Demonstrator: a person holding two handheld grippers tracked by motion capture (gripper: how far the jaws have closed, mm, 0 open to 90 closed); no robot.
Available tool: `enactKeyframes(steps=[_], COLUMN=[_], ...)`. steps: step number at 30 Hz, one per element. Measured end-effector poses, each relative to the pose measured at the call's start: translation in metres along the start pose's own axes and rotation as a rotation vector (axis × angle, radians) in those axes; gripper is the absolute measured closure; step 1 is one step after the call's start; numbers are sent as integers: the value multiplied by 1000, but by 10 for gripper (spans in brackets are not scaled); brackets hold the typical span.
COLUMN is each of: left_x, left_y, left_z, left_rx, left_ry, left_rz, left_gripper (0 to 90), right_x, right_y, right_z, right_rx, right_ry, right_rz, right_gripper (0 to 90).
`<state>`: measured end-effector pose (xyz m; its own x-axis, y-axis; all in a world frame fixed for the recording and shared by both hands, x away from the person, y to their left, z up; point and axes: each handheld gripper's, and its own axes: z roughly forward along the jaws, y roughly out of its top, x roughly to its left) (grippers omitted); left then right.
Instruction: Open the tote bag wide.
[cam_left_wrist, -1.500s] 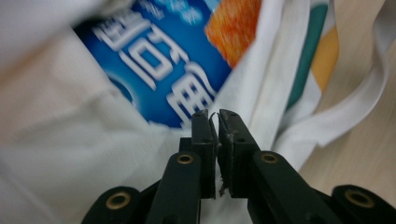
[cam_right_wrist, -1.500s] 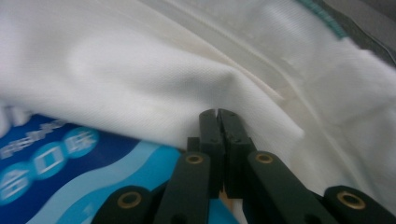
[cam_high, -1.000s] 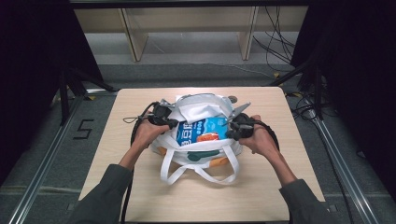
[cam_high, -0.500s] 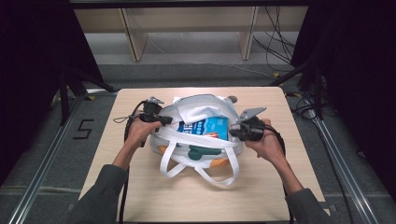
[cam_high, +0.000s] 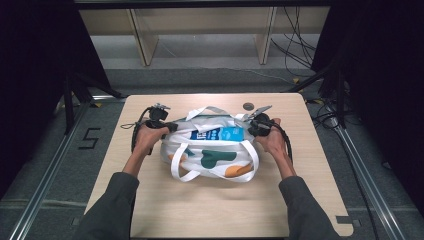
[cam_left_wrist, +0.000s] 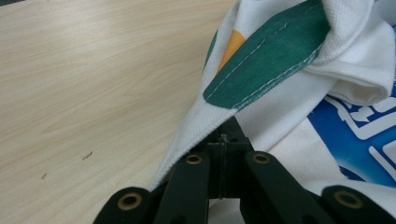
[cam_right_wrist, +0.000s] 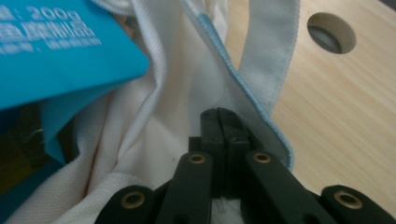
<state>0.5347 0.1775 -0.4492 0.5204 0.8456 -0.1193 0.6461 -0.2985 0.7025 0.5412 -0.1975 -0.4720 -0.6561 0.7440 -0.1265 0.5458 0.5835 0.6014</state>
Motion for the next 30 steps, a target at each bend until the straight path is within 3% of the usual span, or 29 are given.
enactKeyframes(steps=[1, 2, 3, 4, 5, 6, 7, 8, 9, 11, 12, 13, 16, 19, 21, 23, 24, 26, 27, 28, 30], left_x=[0, -1, -2, -3, -5, -6, -9, -13, -19, -28, -35, -40, -45, -39, -39, -42, -44, -50, -52, -55, -62], left_y=[-1, -1, 0, 0, 0, -1, -1, -1, -2, -5, -8, -12, -21, -26, -27, -26, -26, -27, -27, -27, -29], left_z=[2, 0, -2, -4, -7, -11, -15, -19, -25, -32, -34, -34, -37, -41, -39, -38, -38, -40, -41, -42, -41], left_rx=[-14, 9, 11, 8, 4, -2, -11, -27, -34, -47, -30, -27, -5, -19, -14, -13, -14, -22, -16, -14, -4], left_ry=[8, 10, 15, 15, 14, 13, 5, -4, -19, -66, -91, -95, -124, -166, -166, -156, -145, -169, -166, -167, -185], left_rz=[-2, 5, 8, 7, 11, 19, 30, 44, 70, 87, 113, 135, 162, 130, 131, 137, 147, 149, 165, 186, 193], left_gripper=[895, 895, 895, 894, 893, 876, 856, 835, 833, 829, 827, 825, 824, 823, 826, 827, 827, 826, 825, 826, 835], right_x=[3, 4, 7, 6, 6, 6, 4, 4, 7, 16, 25, 35, 60, 74, 86, 92, 91, 88, 85, 85, 81], right_y=[-1, -1, -2, 0, 2, 2, 4, 6, 8, 12, 13, 12, 2, -11, -21, -27, -27, -23, -19, -16, -6], right_z=[4, 2, 4, -4, -11, -19, -28, -38, -49, -68, -75, -77, -81, -87, -89, -84, -80, -81, -82, -85, -88], right_rx=[-13, 16, -11, 24, 10, -40, -42, -91, -105, -199, -195, -220, -156, -121, -84, -49, -59, -84, -127, -138, -186], right_ry=[-14, -11, -25, -16, -21, -23, -18, -20, -1, 71, 115, 133, 193, 223, 243, 240, 257, 252, 241, 229, 227], right_rz=[10, -1, 12, 5, 12, 30, 8, -4, 15, 28, 19, -50, -111, -152, -205, -203, -206, -193, -199, -173, -160], right_gripper=[900, 900, 900, 900, 900, 900, 900, 900, 900, 900, 900, 900, 900, 900, 900, 900, 900, 900, 900, 900, 900])
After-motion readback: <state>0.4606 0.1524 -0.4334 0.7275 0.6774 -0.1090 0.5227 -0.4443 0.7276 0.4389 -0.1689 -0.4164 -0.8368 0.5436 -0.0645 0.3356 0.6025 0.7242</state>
